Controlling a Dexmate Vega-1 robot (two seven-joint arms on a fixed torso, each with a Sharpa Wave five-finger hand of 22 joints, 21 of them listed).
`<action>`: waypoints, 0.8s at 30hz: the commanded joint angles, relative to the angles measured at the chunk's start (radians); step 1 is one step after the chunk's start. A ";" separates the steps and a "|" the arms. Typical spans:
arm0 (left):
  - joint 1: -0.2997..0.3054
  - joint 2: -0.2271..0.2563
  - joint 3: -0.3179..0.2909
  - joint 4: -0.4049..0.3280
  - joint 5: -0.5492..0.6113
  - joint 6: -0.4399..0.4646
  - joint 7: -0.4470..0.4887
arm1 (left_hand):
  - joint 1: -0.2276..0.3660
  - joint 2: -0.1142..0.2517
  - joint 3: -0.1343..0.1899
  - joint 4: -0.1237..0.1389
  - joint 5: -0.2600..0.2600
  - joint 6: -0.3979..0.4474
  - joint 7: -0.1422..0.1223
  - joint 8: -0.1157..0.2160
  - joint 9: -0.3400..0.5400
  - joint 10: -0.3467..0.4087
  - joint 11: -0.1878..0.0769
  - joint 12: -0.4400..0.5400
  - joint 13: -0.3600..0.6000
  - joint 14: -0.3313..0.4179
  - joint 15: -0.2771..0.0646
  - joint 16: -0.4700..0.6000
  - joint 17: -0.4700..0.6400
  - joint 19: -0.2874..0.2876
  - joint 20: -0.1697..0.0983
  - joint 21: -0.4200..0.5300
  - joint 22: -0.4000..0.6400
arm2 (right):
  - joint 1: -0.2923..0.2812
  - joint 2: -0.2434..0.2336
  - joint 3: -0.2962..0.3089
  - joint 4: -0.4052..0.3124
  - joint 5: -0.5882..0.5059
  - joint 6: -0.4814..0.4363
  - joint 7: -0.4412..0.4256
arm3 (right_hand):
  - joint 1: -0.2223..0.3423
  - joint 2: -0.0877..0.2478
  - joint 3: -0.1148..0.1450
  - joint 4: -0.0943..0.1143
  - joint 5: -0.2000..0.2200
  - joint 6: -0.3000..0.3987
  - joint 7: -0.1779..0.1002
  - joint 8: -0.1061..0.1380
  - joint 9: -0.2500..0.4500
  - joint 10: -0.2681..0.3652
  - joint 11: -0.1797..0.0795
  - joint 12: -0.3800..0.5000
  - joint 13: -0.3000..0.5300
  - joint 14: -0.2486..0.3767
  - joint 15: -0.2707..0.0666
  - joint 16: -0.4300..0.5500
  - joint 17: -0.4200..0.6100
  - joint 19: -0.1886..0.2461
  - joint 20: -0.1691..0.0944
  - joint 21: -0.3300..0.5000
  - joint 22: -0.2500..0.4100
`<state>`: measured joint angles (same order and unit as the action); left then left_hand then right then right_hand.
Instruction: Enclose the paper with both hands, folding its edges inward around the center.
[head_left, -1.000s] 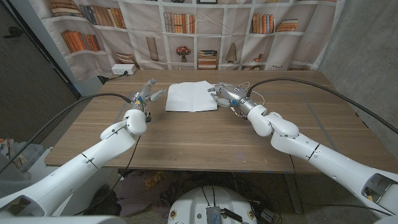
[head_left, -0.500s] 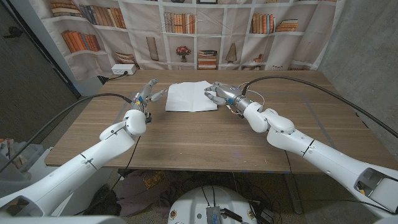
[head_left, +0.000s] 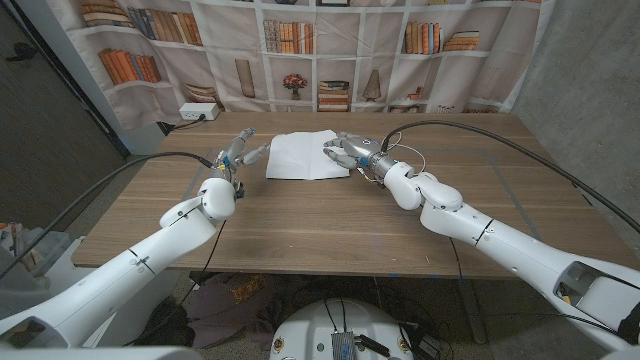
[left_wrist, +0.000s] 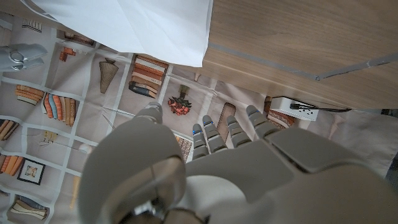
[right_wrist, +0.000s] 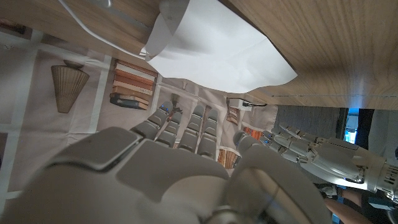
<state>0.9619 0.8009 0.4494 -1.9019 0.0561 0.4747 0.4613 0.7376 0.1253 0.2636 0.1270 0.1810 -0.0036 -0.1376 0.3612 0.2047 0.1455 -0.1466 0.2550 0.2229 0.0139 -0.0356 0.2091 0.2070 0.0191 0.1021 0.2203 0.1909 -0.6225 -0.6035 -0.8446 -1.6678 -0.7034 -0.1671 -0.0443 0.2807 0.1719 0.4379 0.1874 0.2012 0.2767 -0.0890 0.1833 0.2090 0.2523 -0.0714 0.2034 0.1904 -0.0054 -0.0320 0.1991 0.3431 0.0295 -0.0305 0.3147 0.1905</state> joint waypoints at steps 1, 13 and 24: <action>0.006 0.002 -0.005 -0.003 -0.003 -0.006 0.003 | -0.004 0.000 -0.006 -0.001 0.001 0.001 -0.002 -0.005 0.002 -0.001 -0.004 -0.002 0.001 -0.006 -0.012 -0.002 0.001 -0.007 0.003 -0.001 0.003 | 0.045 0.035 -0.040 0.074 -0.003 0.001 0.000 | -0.013 0.038 0.016 -0.001 0.006 -0.032 0.007 -0.006 0.000 -0.021 0.006 -0.004 -0.001 -0.019 -0.073 -0.001 0.001 -0.010 -0.082 -0.009 -0.001; -0.006 0.004 0.002 -0.003 0.006 -0.011 -0.008 | -0.008 0.000 -0.008 -0.002 0.002 0.002 -0.005 -0.010 0.002 -0.003 -0.003 -0.003 0.001 -0.014 -0.010 -0.005 0.001 -0.007 0.003 -0.001 0.003 | 0.085 0.057 -0.076 0.151 -0.003 0.014 -0.017 | -0.018 0.036 0.042 -0.011 0.005 -0.119 0.020 -0.013 -0.002 -0.056 0.009 -0.009 -0.001 -0.038 -0.069 -0.002 -0.006 -0.019 -0.087 -0.020 -0.002; 0.002 -0.002 0.002 -0.007 0.016 -0.022 0.006 | -0.011 0.001 -0.008 -0.002 0.003 0.002 -0.004 -0.016 0.002 -0.004 -0.006 -0.005 0.000 -0.019 -0.008 -0.006 0.001 -0.011 0.006 -0.002 0.003 | 0.115 0.080 -0.114 0.220 -0.005 0.015 -0.008 | -0.019 0.037 0.052 -0.014 0.004 -0.135 0.023 -0.006 -0.003 -0.060 0.010 -0.005 -0.001 -0.042 -0.071 0.000 -0.010 -0.020 -0.089 -0.024 -0.002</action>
<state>0.9584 0.8021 0.4497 -1.9036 0.0632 0.4591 0.4604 0.7258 0.1317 0.2594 0.1227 0.1812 -0.0072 -0.1412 0.3475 0.2047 0.1456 -0.1466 0.2511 0.2231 -0.0007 -0.0320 0.2033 0.2044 0.0136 0.1075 0.2203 0.1909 -0.5366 -0.5423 -0.9249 -1.5072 -0.7054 -0.1525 -0.0616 0.2731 0.1689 0.4818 0.1765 0.2012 0.1370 -0.0698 0.1733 0.2043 0.1928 -0.0661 0.1958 0.1856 -0.0393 -0.0337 0.1992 0.3338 0.0131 -0.0359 0.2919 0.1859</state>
